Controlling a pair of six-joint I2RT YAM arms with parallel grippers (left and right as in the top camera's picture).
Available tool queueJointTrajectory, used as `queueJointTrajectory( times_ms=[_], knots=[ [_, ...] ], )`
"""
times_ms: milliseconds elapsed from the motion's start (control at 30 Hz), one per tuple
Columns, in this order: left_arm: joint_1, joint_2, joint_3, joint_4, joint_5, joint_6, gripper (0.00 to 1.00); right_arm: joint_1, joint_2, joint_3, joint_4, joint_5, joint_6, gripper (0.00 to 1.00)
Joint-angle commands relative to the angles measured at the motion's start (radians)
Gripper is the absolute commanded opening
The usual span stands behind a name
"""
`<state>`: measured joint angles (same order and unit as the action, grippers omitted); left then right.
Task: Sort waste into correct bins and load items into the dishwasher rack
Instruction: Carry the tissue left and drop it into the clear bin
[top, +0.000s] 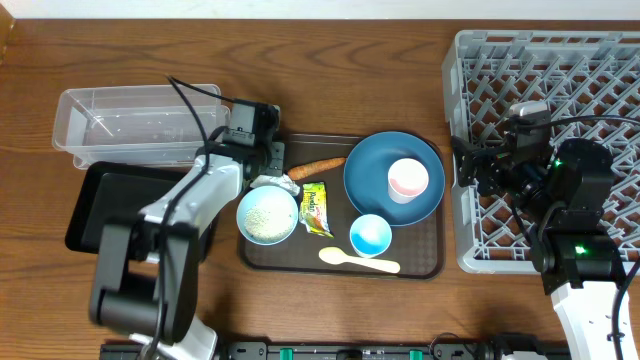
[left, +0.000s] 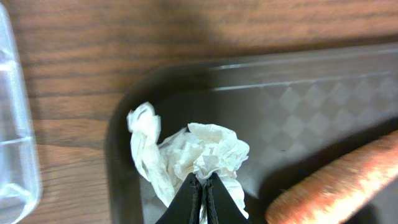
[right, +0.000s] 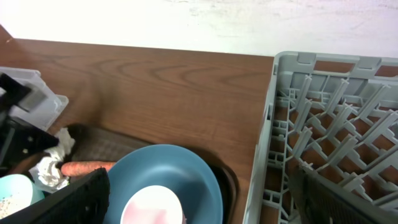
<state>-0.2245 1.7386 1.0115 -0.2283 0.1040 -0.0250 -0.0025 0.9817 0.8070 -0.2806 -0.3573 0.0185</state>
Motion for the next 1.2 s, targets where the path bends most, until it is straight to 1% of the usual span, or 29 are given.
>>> queueJointTrajectory(
  times_ms=[0,133,200,267,367,433,467,533,567,600,633,700,767,900,1067,1167],
  knots=[
    [0.019,-0.145,0.065,0.004,-0.01,0.005,0.06,0.016,0.0,0.026,-0.003,-0.014,0.011,0.92],
    [0.082,-0.274,0.074,0.033,-0.013,0.006,0.06,0.016,0.0,0.026,-0.003,-0.014,0.011,0.92],
    [0.127,-0.312,0.074,0.046,-0.019,0.005,0.07,0.016,0.0,0.026,-0.003,-0.014,0.011,0.92],
    [0.175,-0.326,0.074,0.052,-0.048,0.005,0.07,0.016,0.0,0.026,-0.003,-0.014,0.011,0.92],
    [0.246,-0.311,0.073,0.051,-0.068,0.005,0.1,0.016,0.0,0.026,-0.003,-0.014,0.011,0.92],
    [0.286,-0.282,0.073,0.052,-0.068,0.005,0.17,0.016,0.0,0.026,-0.003,-0.014,0.011,0.92],
    [0.302,-0.264,0.073,0.055,-0.068,0.005,0.26,0.016,0.0,0.026,-0.003,-0.014,0.011,0.92],
    [0.327,-0.231,0.073,0.059,-0.068,0.005,0.29,0.016,0.0,0.026,-0.003,-0.014,0.011,0.92],
    [0.336,-0.219,0.073,0.062,-0.067,0.005,0.36,0.016,0.0,0.026,-0.003,-0.014,0.011,0.92],
    [0.345,-0.207,0.073,0.064,-0.067,0.005,0.48,0.016,0.0,0.026,-0.003,-0.014,0.011,0.92],
    [0.349,-0.203,0.073,0.066,-0.064,0.005,0.53,0.016,0.0,0.026,-0.003,-0.014,0.011,0.92],
    [0.348,-0.208,0.074,0.066,-0.034,0.005,0.54,0.016,0.0,0.026,-0.003,-0.014,0.011,0.93],
    [0.336,-0.228,0.074,0.055,0.056,0.004,0.54,0.016,0.0,0.026,-0.003,-0.014,0.011,0.93],
    [0.28,-0.266,0.074,-0.043,0.206,-0.031,0.54,0.016,0.0,0.026,-0.003,-0.014,0.011,0.93],
    [0.167,-0.24,0.072,-0.201,0.221,-0.021,0.54,0.016,0.0,0.026,-0.003,-0.014,0.011,0.93],
    [0.103,-0.2,0.071,-0.261,0.221,-0.006,0.54,0.016,0.0,0.026,-0.002,-0.014,0.011,0.94]
  ],
)
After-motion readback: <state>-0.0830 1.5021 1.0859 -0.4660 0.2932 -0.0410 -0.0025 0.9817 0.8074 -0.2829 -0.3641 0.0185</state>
